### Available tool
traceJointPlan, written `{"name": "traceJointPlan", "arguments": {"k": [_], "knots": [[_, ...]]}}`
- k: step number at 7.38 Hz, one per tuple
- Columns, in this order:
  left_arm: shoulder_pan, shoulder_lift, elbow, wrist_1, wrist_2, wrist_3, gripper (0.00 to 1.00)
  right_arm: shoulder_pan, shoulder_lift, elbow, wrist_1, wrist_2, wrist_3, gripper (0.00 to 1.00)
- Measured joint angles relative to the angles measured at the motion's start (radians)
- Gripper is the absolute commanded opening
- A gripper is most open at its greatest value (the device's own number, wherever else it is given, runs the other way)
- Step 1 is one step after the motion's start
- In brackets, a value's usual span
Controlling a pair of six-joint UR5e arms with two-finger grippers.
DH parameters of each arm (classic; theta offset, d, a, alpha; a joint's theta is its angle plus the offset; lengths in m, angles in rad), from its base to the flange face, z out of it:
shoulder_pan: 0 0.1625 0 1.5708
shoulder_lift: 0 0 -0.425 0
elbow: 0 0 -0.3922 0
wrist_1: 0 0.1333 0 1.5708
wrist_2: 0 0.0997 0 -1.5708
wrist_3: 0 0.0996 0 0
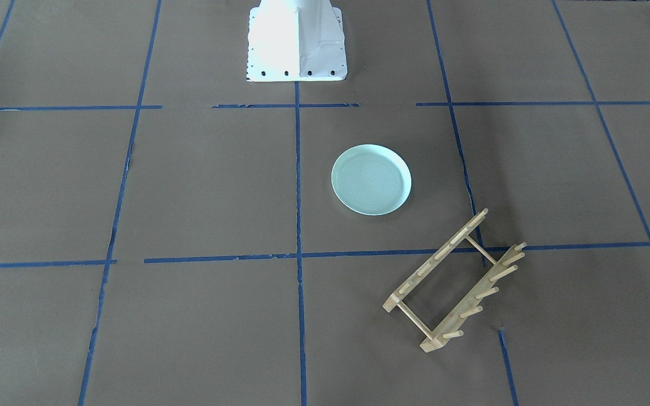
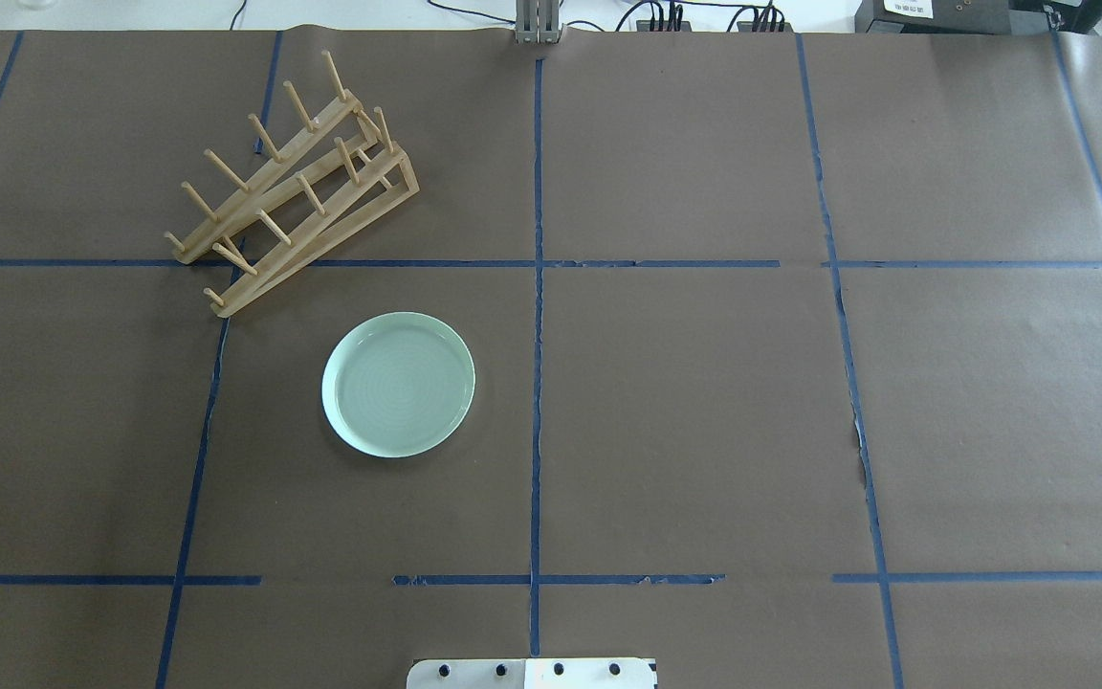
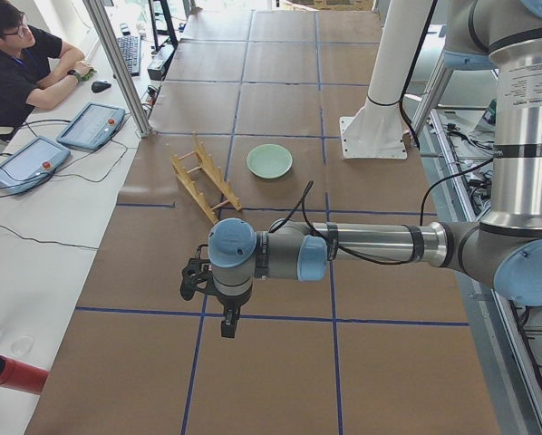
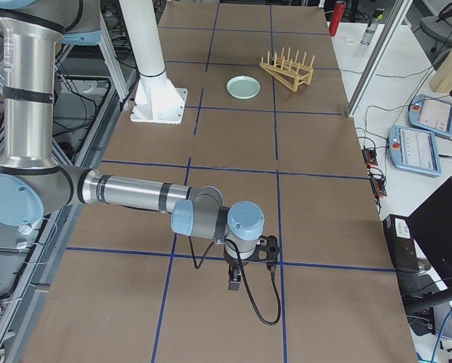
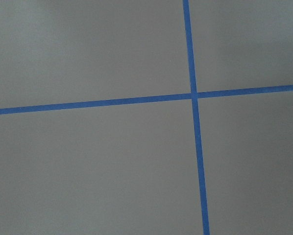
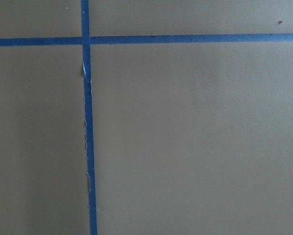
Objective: Place plate on rack
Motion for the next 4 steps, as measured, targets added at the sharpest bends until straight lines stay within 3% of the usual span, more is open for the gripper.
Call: {"name": "traceJointPlan", "arguments": {"k": [4], "knots": [[0.003, -0.018, -0.005, -0.001, -0.006, -0.052, 1.0, -0.001, 0.0, 0.0, 0.0, 0.0, 0.0, 1.0]]}}
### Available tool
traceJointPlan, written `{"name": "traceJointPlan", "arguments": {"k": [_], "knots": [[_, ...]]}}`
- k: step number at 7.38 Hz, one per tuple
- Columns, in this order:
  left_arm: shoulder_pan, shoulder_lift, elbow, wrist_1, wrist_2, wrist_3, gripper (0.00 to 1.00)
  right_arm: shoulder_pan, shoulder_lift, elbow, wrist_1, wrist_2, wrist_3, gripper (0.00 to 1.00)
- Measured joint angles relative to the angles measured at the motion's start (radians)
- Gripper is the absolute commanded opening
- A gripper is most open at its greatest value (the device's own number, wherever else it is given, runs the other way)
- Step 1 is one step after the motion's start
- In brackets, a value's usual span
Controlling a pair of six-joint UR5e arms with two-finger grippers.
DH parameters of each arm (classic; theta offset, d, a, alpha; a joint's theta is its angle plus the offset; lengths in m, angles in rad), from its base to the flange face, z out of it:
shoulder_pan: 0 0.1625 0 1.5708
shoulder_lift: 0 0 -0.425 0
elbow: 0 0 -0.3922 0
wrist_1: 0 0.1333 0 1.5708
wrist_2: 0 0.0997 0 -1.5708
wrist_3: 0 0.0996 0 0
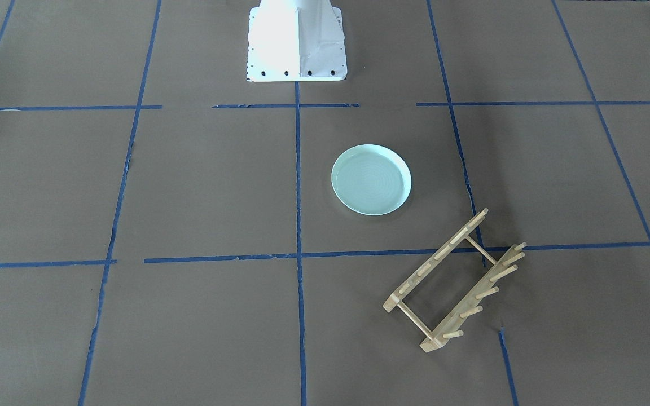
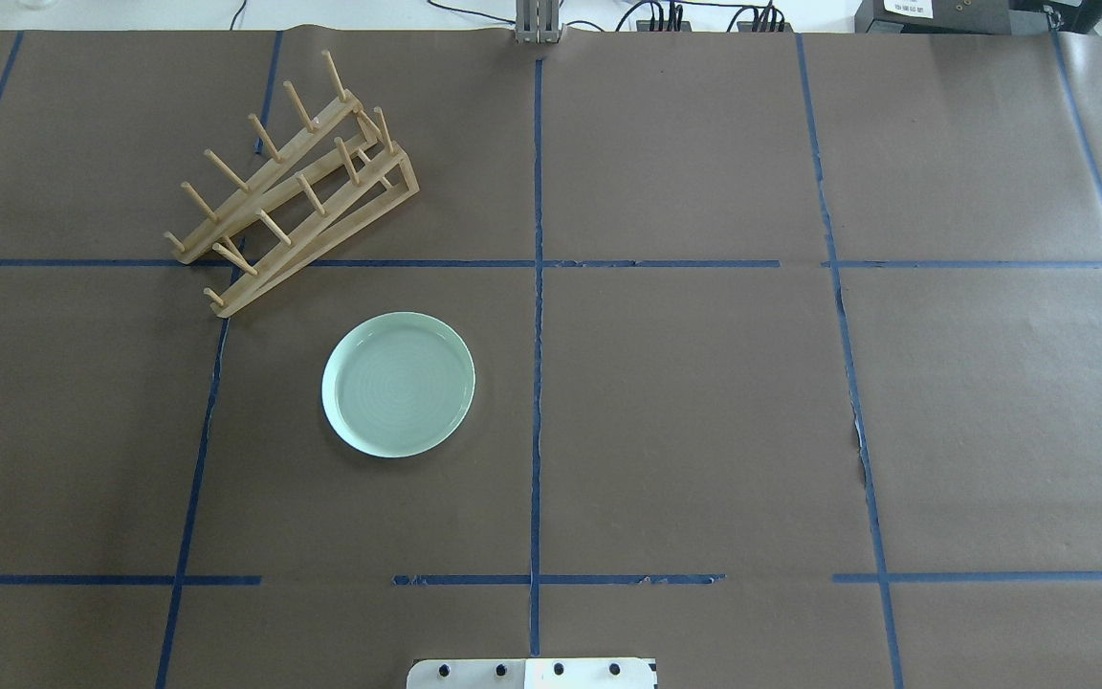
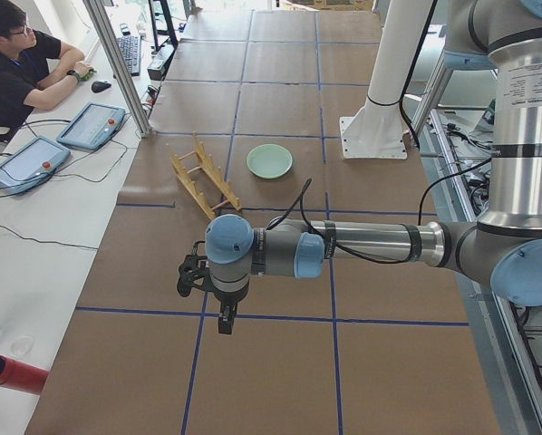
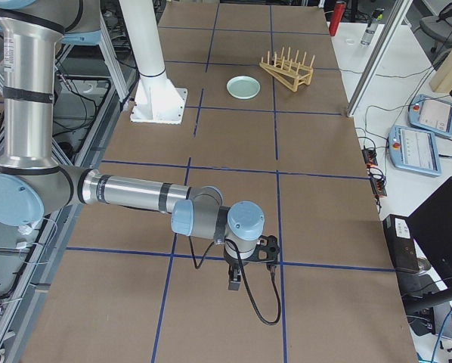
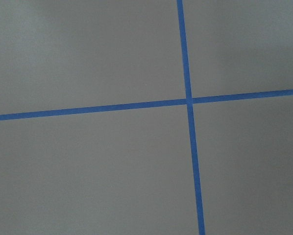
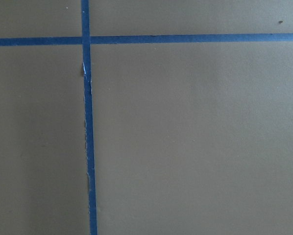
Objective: Place plate on rack
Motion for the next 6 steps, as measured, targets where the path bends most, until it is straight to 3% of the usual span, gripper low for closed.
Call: {"name": "traceJointPlan", "arguments": {"k": [4, 6], "knots": [[0.068, -0.119, -0.039, 0.007, 0.0, -0.106, 1.0, 0.0, 0.0, 0.001, 0.0, 0.0, 0.0, 1.0], [0.18, -0.198, -0.111, 0.005, 0.003, -0.313, 1.0, 0.0, 0.0, 0.001, 0.0, 0.0, 0.0, 1.0]]}}
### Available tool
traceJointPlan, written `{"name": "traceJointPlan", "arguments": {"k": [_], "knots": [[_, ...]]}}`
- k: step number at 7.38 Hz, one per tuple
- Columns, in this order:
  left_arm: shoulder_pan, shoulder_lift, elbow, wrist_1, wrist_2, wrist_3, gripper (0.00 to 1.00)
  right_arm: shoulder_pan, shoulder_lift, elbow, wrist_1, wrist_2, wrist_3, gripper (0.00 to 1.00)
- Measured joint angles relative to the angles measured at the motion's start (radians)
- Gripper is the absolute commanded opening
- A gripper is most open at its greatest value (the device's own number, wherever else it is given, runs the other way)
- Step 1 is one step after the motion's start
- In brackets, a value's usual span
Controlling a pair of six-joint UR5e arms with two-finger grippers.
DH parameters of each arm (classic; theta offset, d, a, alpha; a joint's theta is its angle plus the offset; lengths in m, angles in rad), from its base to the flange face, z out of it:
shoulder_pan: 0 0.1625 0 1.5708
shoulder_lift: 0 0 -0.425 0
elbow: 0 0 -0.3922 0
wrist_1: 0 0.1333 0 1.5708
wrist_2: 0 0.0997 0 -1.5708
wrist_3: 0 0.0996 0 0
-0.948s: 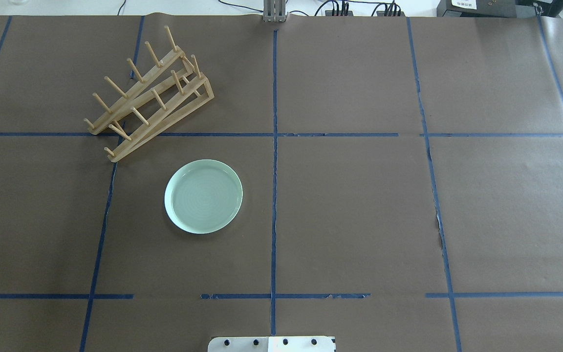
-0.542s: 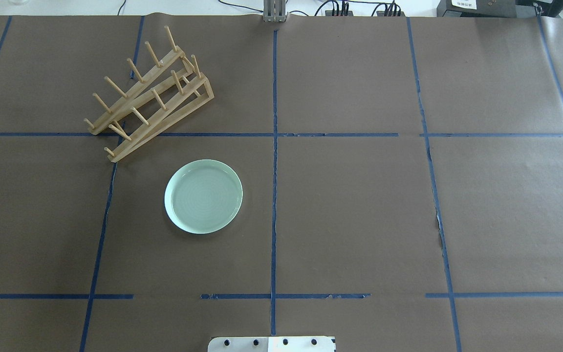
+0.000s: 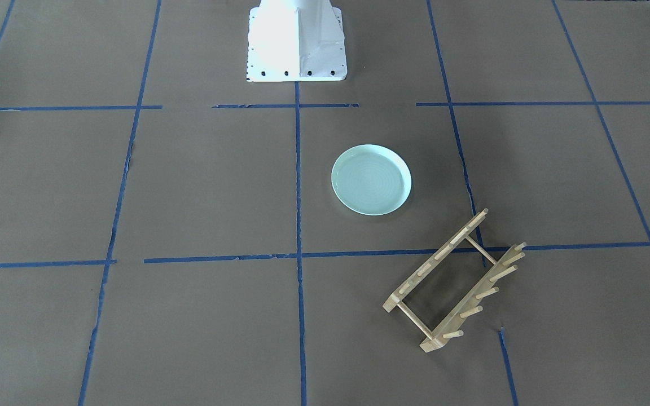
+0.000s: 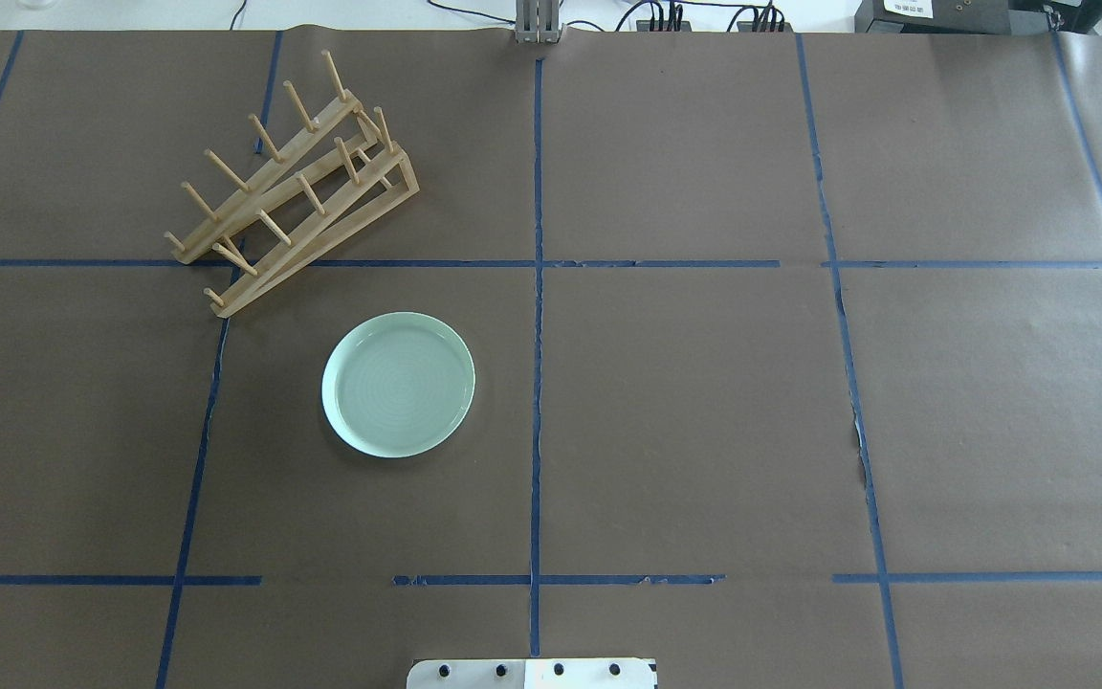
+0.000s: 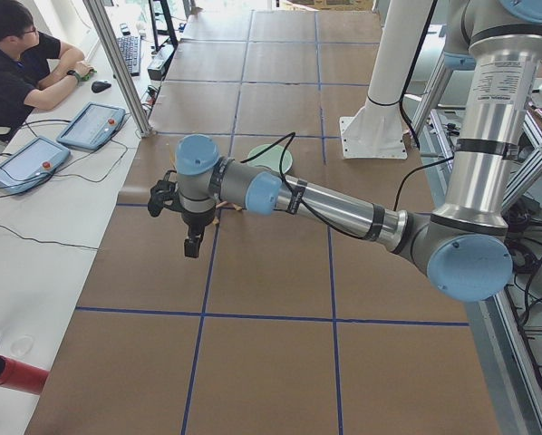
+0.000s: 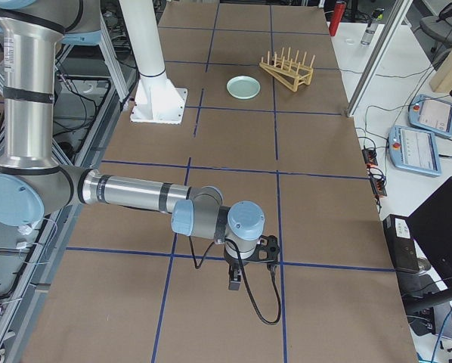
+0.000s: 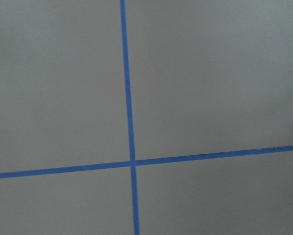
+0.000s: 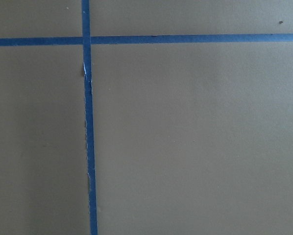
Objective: Place plate on rack
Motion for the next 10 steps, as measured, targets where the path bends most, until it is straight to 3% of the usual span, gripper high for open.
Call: {"name": "traceJointPlan", "arguments": {"k": [3, 6, 7, 10], "knots": [[0.23, -0.186, -0.055, 0.022, 0.043, -0.474, 1.0, 0.001, 0.0, 0.0, 0.0, 0.0, 0.0, 1.0], [0.469, -0.43, -0.033, 0.228, 0.168, -0.8, 1.0, 0.001, 0.0, 0.001, 0.0, 0.0, 0.0, 1.0], [0.548, -0.51, 0.016, 0.263, 0.202, -0.906, 1.0, 0.001, 0.0, 0.001, 0.0, 0.0, 0.0, 1.0], [0.743, -0.745, 0.318, 0.276, 0.283, -1.13, 1.0, 0.001, 0.0, 0.001, 0.0, 0.0, 0.0, 1.0]]}}
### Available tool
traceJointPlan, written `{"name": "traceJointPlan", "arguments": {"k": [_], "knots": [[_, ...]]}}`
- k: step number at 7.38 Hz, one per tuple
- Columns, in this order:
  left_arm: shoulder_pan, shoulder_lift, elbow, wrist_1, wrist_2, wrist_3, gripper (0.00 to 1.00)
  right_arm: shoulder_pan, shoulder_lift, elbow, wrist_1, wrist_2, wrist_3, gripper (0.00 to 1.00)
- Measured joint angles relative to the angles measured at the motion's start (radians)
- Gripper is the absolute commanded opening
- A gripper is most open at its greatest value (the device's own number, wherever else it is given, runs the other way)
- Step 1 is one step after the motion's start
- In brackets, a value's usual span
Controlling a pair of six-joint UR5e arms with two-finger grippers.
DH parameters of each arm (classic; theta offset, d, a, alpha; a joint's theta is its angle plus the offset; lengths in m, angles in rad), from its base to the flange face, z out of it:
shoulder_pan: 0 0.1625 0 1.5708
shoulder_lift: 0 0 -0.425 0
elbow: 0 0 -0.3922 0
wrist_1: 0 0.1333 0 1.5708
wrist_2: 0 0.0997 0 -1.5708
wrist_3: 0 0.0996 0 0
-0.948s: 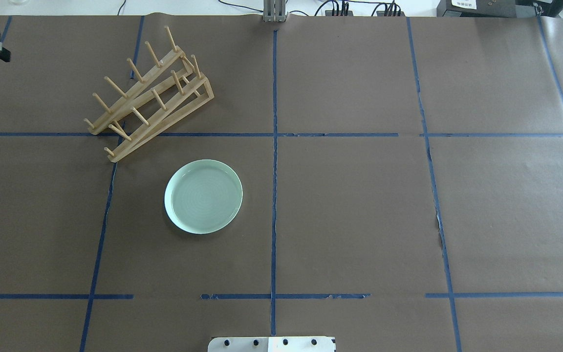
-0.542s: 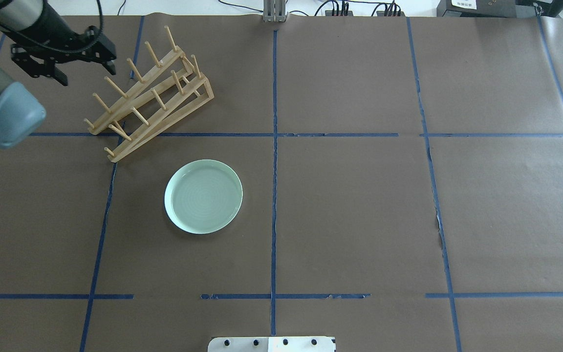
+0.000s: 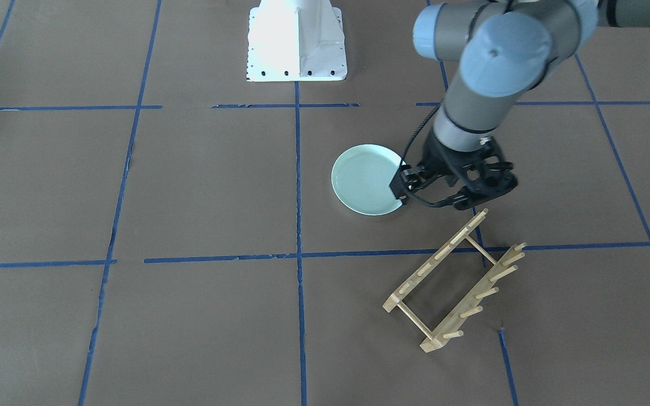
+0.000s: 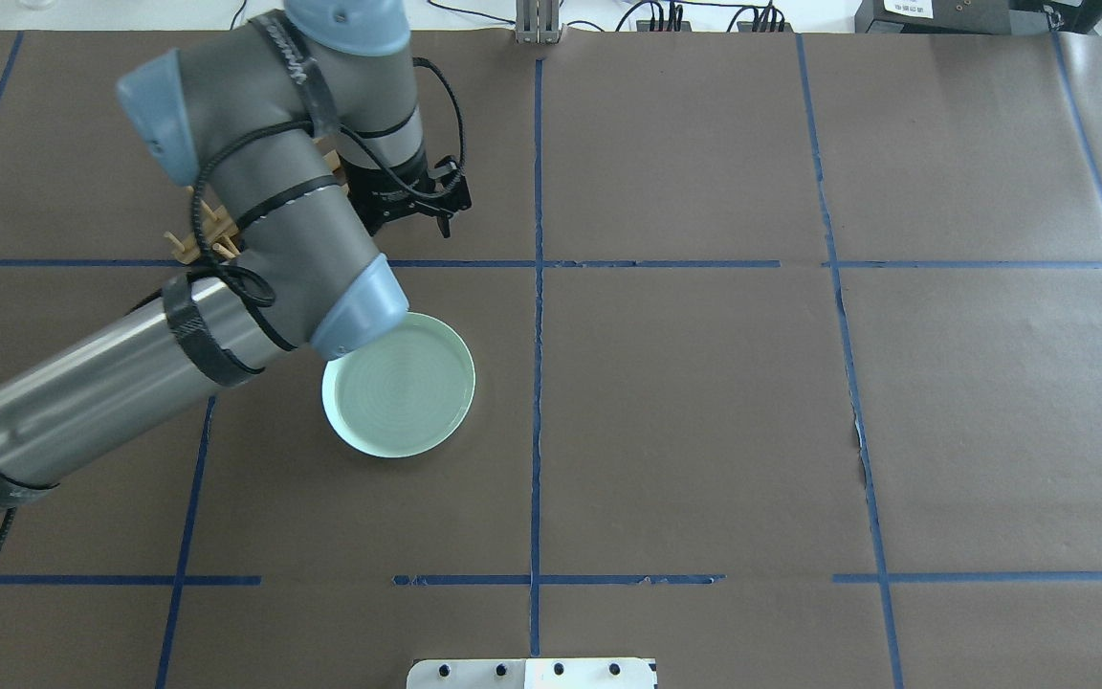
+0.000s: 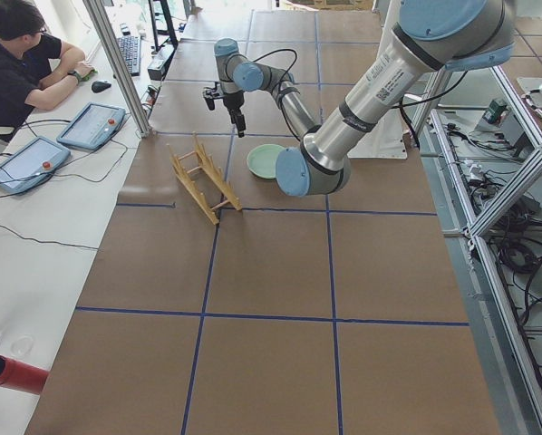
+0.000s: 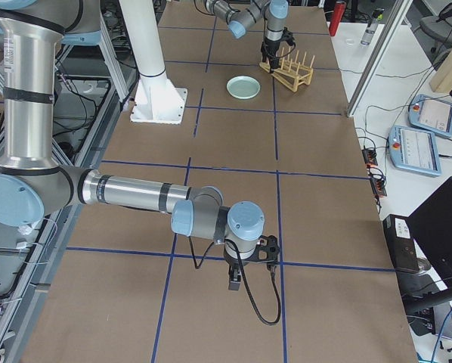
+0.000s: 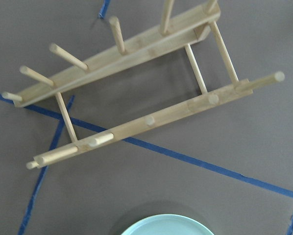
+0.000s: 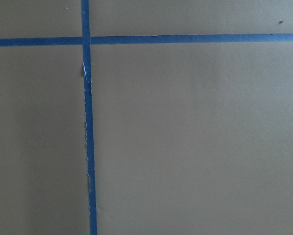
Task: Place plate on rack
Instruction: 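Move the left gripper over the pale green plate and lower toward it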
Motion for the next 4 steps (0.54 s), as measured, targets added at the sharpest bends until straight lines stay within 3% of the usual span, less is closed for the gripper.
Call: {"name": "traceJointPlan", "arguments": {"k": [1, 3, 4], "knots": [[0.052, -0.033, 0.064, -0.004, 0.022, -0.043, 0.95, 0.0, 0.0, 0.0, 0.0, 0.0, 0.0, 1.0], [0.125, -0.048, 0.122, -0.026, 0.057, -0.082, 0.52, 0.0, 0.0, 0.0, 0.0, 0.0, 0.0, 1.0], [0.14, -0.047, 0.135, -0.04, 0.062, -0.086, 0.43, 0.0, 0.0, 0.0, 0.0, 0.0, 0.0, 1.0]]}}
